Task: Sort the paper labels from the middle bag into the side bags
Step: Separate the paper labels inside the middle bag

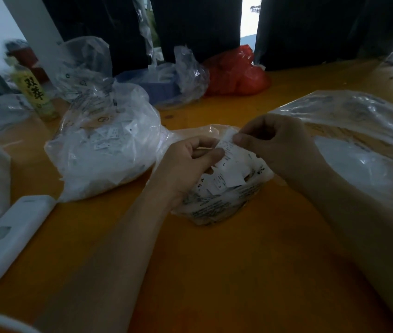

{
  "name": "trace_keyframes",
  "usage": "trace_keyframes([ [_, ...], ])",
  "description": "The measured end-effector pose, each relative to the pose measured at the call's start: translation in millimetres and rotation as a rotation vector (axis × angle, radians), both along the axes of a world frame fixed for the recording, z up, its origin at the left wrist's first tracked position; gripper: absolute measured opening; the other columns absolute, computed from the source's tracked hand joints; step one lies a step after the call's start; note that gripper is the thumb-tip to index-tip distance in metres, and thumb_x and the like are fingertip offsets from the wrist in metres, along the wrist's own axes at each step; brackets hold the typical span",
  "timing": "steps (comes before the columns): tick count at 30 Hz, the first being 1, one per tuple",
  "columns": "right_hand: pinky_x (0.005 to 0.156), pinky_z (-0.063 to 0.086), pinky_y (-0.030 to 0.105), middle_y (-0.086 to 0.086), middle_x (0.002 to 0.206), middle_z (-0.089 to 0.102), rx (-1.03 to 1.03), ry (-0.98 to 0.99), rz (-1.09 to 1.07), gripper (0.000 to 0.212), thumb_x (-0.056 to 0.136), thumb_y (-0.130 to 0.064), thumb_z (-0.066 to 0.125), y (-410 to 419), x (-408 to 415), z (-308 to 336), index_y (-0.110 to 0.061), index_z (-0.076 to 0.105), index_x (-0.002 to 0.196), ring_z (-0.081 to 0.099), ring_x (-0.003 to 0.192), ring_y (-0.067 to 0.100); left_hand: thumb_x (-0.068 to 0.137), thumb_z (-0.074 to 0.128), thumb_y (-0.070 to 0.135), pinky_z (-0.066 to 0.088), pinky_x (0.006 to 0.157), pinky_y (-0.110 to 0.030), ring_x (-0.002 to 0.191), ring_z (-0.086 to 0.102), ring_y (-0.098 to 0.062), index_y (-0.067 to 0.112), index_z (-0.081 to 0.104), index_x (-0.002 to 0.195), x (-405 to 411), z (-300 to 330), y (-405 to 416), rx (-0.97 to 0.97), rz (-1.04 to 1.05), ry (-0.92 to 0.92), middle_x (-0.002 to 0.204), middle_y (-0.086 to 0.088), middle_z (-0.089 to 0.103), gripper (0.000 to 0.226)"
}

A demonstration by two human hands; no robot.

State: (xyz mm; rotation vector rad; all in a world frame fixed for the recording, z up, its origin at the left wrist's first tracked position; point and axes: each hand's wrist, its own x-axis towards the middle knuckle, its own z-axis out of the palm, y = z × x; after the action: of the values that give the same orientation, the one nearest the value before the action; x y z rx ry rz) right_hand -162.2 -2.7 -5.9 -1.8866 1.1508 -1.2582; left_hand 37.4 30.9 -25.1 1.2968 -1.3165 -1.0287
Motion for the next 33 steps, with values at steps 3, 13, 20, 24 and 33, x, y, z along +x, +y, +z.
trace_keyframes([
  [3, 0.061, 0.053, 0.013, -0.008, 0.082, 0.069, -0.029, -0.045, -0.057, 0.014, 0.087, -0.039, 0.076, -0.9, 1.3, -2.3, -0.029, 0.067, 0.086, 0.064, 0.07, 0.006, 0.08, 0.083, 0.034, 0.058, 0.078, -0.025, 0.089, 0.076, -0.014, 0.011, 0.069, 0.122, -3.6, -0.5, 0.8, 0.058, -0.051, 0.154, 0.103, -0.004, 0.081, 0.05],
  [13, 0.055, 0.043, 0.012, -0.014, 0.071, 0.059, -0.086, 0.015, 0.065, 0.015, 0.094, -0.041, 0.067, 1.7, 1.3, -3.0, -0.026, 0.066, 0.092, 0.049, 0.059, 0.003, 0.097, 0.073, 0.013, 0.058, 0.073, -0.02, 0.084, 0.076, -0.014, 0.007, 0.074, 0.111, -4.4, 0.6, 1.1, 0.036, 0.013, 0.289, 0.101, -0.008, 0.079, 0.016],
  [20, 0.061, 0.047, 0.008, -0.017, 0.09, 0.067, -0.127, 0.172, 0.122, 0.02, 0.089, -0.042, 0.073, 2.2, -2.6, 1.4, -0.032, 0.065, 0.105, 0.061, 0.071, 0.003, 0.095, 0.074, 0.011, 0.057, 0.066, -0.019, 0.074, 0.072, -0.01, 0.009, 0.077, 0.103, -0.7, 1.9, 1.3, 0.052, 0.002, 0.327, 0.088, -0.005, 0.078, 0.009],
  [24, 0.059, 0.045, 0.006, -0.035, 0.082, 0.061, -0.132, 0.219, 0.127, 0.018, 0.087, -0.036, 0.075, 0.7, -4.2, 1.7, -0.03, 0.062, 0.097, 0.057, 0.065, -0.003, 0.094, 0.074, 0.01, 0.055, 0.059, -0.018, 0.067, 0.069, -0.007, 0.007, 0.077, 0.101, 1.6, 5.6, -0.2, 0.115, 0.013, 0.415, 0.084, -0.005, 0.077, 0.008],
  [33, 0.057, 0.042, 0.011, -0.019, 0.072, 0.055, -0.152, 0.152, 0.239, 0.025, 0.079, -0.05, 0.074, 3.3, -7.8, 5.1, -0.029, 0.06, 0.082, 0.047, 0.06, 0.0, 0.097, 0.067, 0.004, 0.05, 0.049, -0.017, 0.053, 0.059, -0.005, 0.008, 0.07, 0.081, 1.3, 13.6, 3.0, 0.222, -0.026, 0.445, 0.068, -0.003, 0.07, 0.016],
])
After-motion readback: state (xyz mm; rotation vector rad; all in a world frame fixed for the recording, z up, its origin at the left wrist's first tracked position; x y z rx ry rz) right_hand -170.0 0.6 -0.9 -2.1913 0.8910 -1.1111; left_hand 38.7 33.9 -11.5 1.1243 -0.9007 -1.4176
